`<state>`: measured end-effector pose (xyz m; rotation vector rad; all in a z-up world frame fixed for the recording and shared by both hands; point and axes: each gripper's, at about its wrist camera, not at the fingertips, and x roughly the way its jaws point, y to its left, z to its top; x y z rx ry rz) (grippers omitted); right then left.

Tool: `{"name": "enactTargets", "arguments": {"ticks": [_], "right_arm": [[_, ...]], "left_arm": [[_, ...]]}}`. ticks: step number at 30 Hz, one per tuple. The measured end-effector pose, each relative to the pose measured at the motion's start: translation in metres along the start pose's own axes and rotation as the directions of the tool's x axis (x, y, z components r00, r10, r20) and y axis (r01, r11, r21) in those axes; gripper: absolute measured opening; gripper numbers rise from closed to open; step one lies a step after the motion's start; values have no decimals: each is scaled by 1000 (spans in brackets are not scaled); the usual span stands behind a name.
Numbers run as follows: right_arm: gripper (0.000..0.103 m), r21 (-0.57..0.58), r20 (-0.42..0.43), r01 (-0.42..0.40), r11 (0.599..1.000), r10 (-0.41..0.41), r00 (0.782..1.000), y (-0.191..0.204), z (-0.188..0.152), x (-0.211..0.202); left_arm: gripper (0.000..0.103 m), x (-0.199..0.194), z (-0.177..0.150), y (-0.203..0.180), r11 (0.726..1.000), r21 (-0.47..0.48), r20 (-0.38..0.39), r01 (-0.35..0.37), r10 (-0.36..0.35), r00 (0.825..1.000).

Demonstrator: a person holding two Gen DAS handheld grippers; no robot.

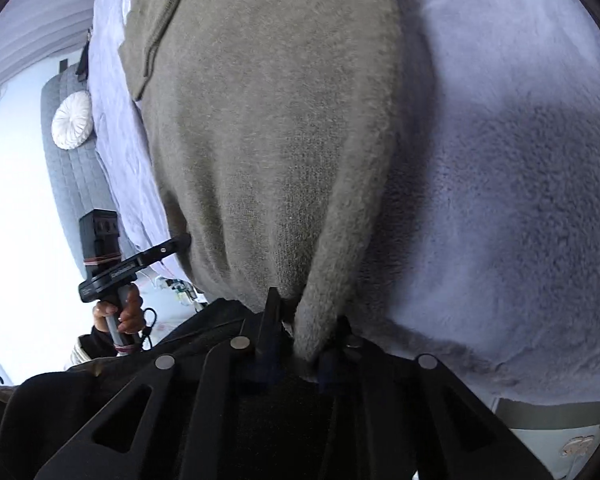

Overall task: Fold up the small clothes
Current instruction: 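Move both grippers to the sweater hem and grasp it, then lift the hem with both grippers and fold it up toward the collar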

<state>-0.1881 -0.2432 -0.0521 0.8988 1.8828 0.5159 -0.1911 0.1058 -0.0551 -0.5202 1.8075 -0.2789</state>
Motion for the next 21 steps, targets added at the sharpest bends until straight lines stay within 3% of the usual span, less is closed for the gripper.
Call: {"name": "enactTargets", "arguments": {"ticks": [3,7,12,13,15,17,21], "right_arm": [[13,-28,37,-100,995,101,994,9,-4,-14],[12,-55,138,-249,967,255,957,29,12,-38],[7,-110,275,-394,912,409,870,54,54,-72],[7,-124,290,-401,908,420,860,58,63,-76],[7,-150,314,-403,903,430,847,67,87,-82],[7,-155,328,-393,906,422,845,71,110,-84],[7,-130,331,-340,931,364,871,73,140,-77]], "left_arm": [[14,-15,5,2,996,-13,25,88,-88,996],[14,-44,21,-6,981,-6,118,196,-194,974],[14,-94,66,-19,944,36,293,329,-325,899],[14,-102,79,-23,936,51,326,348,-345,880],[14,-113,101,-28,935,80,371,345,-349,861],[14,-123,132,-30,959,106,397,263,-283,873],[15,-123,152,-39,987,119,380,107,-145,914]]}}
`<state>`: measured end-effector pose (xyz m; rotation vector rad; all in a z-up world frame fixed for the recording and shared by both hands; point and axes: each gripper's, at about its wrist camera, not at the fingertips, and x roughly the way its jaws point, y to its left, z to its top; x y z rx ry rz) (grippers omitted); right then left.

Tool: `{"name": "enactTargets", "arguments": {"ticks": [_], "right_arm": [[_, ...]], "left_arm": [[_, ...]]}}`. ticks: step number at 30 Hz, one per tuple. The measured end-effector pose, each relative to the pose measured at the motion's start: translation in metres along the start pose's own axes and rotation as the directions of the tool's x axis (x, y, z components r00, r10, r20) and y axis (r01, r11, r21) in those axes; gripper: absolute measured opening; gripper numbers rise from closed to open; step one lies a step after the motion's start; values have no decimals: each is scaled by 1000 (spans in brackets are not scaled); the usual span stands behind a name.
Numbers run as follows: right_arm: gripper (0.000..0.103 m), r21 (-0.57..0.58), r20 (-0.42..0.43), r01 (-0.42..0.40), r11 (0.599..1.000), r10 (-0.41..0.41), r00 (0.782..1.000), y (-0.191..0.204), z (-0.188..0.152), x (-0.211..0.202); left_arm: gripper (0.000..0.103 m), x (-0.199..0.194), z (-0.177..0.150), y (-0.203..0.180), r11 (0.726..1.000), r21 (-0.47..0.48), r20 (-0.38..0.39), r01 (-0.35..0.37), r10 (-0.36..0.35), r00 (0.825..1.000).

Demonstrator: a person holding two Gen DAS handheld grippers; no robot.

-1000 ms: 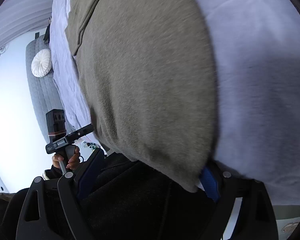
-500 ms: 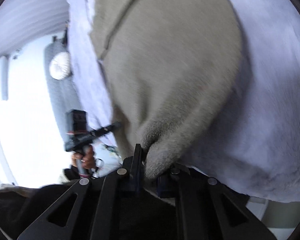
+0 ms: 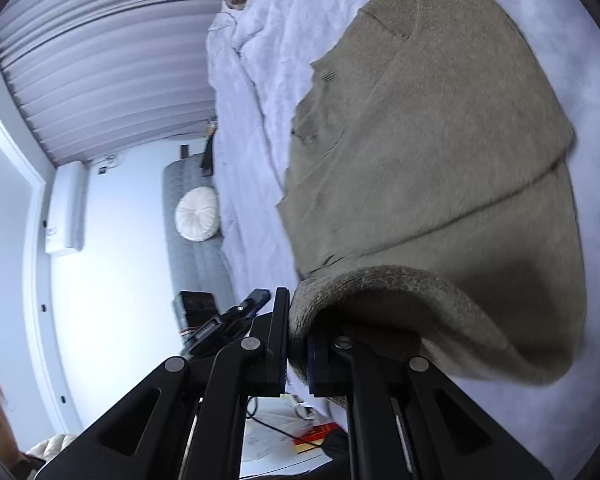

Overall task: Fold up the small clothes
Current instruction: 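Lift the hem with both grippers and fold it up toward the collar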

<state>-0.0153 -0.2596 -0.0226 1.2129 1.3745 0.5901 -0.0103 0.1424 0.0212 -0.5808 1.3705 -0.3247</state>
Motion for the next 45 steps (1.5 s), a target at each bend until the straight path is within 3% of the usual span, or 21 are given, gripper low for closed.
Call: {"name": "enactTargets", "arguments": {"ticks": [1,2,3,5,7,9,11,13,16,19,20,21,22,25,26,28,30,32,35,39,45], "right_arm": [[7,8,-3,6,1000,-6,1000,-2,5,-2],[7,18,-2,7,1000,-7,1000,-4,7,-2],[7,30,2,7,1000,-7,1000,-6,7,-2],[7,66,19,2,998,-4,1000,-14,6,-6],[7,106,33,4,994,-8,999,-24,8,-9],[7,130,37,11,991,-16,999,-31,13,-8],[7,144,35,18,989,-23,999,-36,16,-8],[8,146,28,29,989,-33,999,-39,18,-7],[8,147,22,39,988,-42,999,-41,19,-7],[8,155,24,42,987,-47,999,-41,19,-3],[8,158,26,43,987,-47,999,-42,18,-4],[8,160,26,44,986,-49,998,-43,18,-5],[8,161,26,45,986,-50,998,-43,17,-5],[8,145,29,52,988,-57,998,-40,16,-6],[8,141,32,51,989,-56,998,-38,15,-8],[8,126,46,43,991,-49,998,-31,15,-9],[8,109,72,14,994,-22,997,-21,17,-13],[8,91,98,-26,995,17,995,-11,22,-16],[8,80,137,-68,994,57,989,0,39,-18],[8,79,215,-91,993,72,974,5,75,-19],[12,152,248,116,982,-152,957,-22,119,-7]], "left_arm": [[19,2,-3,-1,999,16,-20,-48,48,999],[43,2,-9,-7,994,28,-30,-102,103,994],[76,1,-17,-10,986,48,-22,-157,159,987],[80,-3,-40,-28,963,152,51,-224,218,975],[80,-2,-61,-48,911,310,61,-273,268,962],[87,2,-89,-74,789,529,90,-310,312,946],[89,16,-122,-101,593,747,112,-301,333,936],[89,32,-155,-113,413,874,108,-257,350,931],[89,58,-180,-118,288,936,89,-203,365,927],[89,82,-188,-117,217,948,132,-231,392,910],[76,92,-189,-116,189,949,155,-252,419,895],[30,98,-188,-114,186,952,143,-244,434,890],[12,105,-186,-114,213,952,103,-220,455,885],[13,94,-158,-108,403,901,-21,-162,412,911],[13,88,-148,-106,450,877,-32,-165,398,917],[13,66,-110,-100,625,761,-56,-173,330,942],[13,43,-71,-90,757,626,-33,-185,262,964],[13,20,-33,-80,839,507,36,-199,210,977],[13,-1,16,-64,897,384,148,-219,174,974],[13,6,64,-48,916,304,236,-263,195,952],[13,57,81,-32,924,243,211,-294,245,946]]}}
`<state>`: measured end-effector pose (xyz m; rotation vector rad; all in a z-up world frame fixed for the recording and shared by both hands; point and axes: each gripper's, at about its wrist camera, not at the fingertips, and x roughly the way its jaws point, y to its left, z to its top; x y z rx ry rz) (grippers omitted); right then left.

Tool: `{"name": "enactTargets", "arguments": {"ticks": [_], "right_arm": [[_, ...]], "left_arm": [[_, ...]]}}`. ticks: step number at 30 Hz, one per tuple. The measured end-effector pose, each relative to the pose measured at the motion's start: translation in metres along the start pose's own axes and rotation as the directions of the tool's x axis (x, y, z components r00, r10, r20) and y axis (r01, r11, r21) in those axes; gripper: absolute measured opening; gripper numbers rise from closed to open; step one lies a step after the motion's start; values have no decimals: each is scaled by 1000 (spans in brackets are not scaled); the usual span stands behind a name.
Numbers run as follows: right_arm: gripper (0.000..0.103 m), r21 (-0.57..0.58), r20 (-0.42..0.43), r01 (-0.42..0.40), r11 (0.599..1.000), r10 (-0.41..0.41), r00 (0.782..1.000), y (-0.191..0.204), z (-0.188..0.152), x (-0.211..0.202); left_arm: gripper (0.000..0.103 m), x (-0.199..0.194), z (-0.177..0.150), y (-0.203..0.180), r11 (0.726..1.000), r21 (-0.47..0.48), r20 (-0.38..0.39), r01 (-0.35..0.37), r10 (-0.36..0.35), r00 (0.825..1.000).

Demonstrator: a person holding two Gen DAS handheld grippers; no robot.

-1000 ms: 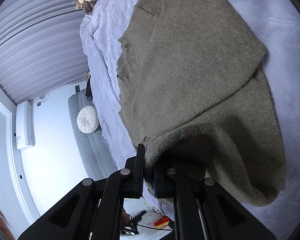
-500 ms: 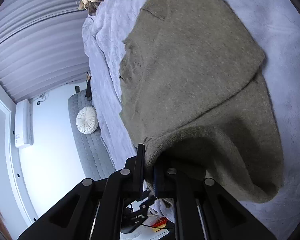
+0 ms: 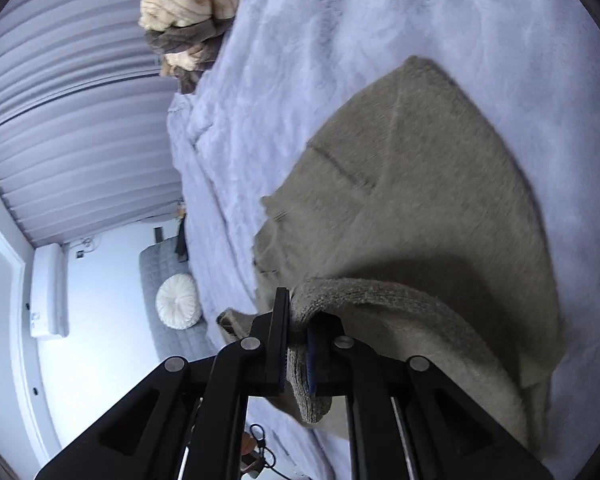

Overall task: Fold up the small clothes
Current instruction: 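Lift the hem with both grippers and fold it up toward the collar, then open both grippers and release the folded hem onto the sweater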

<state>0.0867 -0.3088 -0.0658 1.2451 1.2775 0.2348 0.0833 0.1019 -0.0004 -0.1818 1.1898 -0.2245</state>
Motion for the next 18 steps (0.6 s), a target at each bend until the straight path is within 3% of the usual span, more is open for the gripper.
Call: {"name": "enactTargets", "arguments": {"ticks": [2,5,6,7,8,9,14,16,18], "right_arm": [[17,-44,9,72,996,-72,997,2,6,2],[49,-179,44,166,970,-160,986,15,3,-3],[57,-241,64,210,948,-200,978,22,-1,-6],[57,-284,72,232,930,-221,973,25,-5,-8],[57,-310,68,232,922,-222,973,27,-9,-10],[57,-315,56,218,924,-211,976,26,-13,-11],[56,-368,33,212,905,-215,976,30,-27,-12],[49,-431,1,194,881,-214,977,41,-32,-5],[37,-497,-39,188,847,-238,970,52,-36,9]], "left_arm": [[13,4,-4,4,1000,-10,-4,-10,10,1000],[13,21,1,9,999,-31,4,-39,39,999],[22,22,1,14,998,-49,1,-44,44,999],[31,22,2,18,995,-74,3,-59,59,998],[53,19,2,23,990,-106,19,-96,99,995],[66,13,2,28,983,-134,47,-128,136,990],[66,-16,1,41,977,-183,102,-110,130,986],[66,-24,-1,34,989,-136,101,-55,69,993],[66,-30,-4,19,997,-52,80,58,-54,995]]}}
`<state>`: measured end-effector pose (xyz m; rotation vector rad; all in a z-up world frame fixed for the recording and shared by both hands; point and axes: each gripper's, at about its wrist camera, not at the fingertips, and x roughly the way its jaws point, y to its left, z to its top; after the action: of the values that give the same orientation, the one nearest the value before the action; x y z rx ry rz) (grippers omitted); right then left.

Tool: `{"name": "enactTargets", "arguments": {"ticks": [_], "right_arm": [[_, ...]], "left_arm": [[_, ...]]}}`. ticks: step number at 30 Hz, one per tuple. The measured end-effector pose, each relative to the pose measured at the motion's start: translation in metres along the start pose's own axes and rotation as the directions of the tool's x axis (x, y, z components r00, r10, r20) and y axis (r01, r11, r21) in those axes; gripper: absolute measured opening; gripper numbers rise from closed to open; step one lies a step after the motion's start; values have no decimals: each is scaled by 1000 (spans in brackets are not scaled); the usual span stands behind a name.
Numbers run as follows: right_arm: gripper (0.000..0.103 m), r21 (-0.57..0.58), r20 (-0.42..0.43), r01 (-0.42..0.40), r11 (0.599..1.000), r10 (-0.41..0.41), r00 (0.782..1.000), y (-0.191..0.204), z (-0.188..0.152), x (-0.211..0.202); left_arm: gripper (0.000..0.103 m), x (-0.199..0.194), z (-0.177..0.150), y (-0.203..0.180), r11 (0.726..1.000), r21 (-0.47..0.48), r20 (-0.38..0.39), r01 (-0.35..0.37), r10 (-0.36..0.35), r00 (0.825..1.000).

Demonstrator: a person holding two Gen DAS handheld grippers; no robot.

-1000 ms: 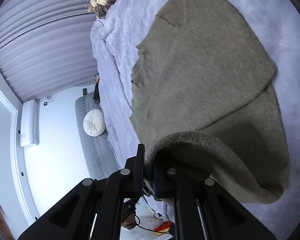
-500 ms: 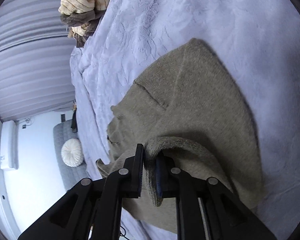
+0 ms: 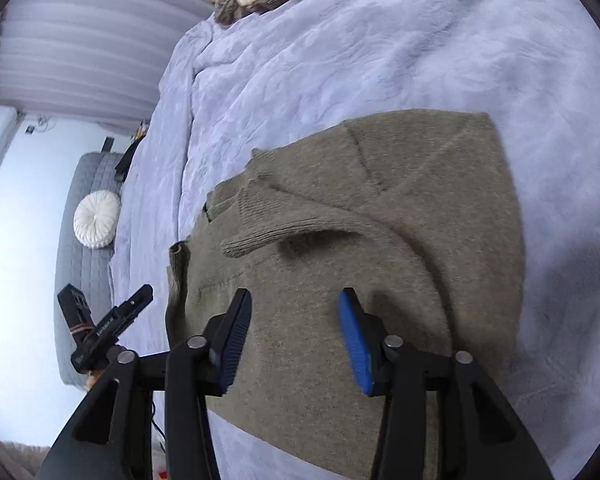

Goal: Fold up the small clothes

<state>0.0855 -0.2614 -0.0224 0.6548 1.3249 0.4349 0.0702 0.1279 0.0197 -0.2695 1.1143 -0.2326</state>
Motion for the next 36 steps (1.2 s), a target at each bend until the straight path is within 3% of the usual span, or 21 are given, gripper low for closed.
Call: {"name": "enactTargets", "arguments": {"ticks": [1,3,4,5,7,10,13,15,17,20,22,28,36], "right_arm": [[36,-33,-18,11,999,-12,1000,7,2,7],[36,-73,-34,45,996,-47,998,15,7,20],[36,-82,-34,63,995,-65,997,17,10,25],[36,-82,-29,86,993,-89,996,17,14,30],[36,-66,6,140,988,-140,990,14,25,33],[36,-3,93,217,976,-216,972,-1,42,21],[36,92,153,248,964,-260,953,-25,55,4],[36,174,173,282,943,-312,934,-46,62,-6],[36,252,187,240,938,-291,938,-62,61,-17],[41,267,208,207,941,-266,941,-61,47,-31],[51,237,204,210,948,-260,944,-53,35,-37],[53,243,170,163,956,-207,964,-36,-20,-49],[60,391,88,44,919,-85,992,-50,-124,-72]], "left_arm": [[66,2,-3,-10,996,29,-39,78,-77,996],[66,16,-10,-27,975,51,-143,216,-207,968],[66,27,-12,-37,972,66,-173,225,-211,962],[66,35,-14,-44,976,91,-183,199,-180,967],[66,55,-13,-52,985,150,-154,81,-58,986],[66,64,4,-31,995,69,-47,-71,75,996],[66,64,23,-1,989,-42,11,-145,146,989],[66,66,31,16,963,-73,3,-258,259,966],[66,61,31,31,953,-91,-7,-288,288,958],[66,48,23,41,954,-106,-16,-279,279,960],[66,39,13,44,958,-107,-35,-268,265,964],[66,12,-42,52,966,-188,-158,-176,147,976],[66,-11,-131,61,909,-395,-272,-135,25,962]]}}
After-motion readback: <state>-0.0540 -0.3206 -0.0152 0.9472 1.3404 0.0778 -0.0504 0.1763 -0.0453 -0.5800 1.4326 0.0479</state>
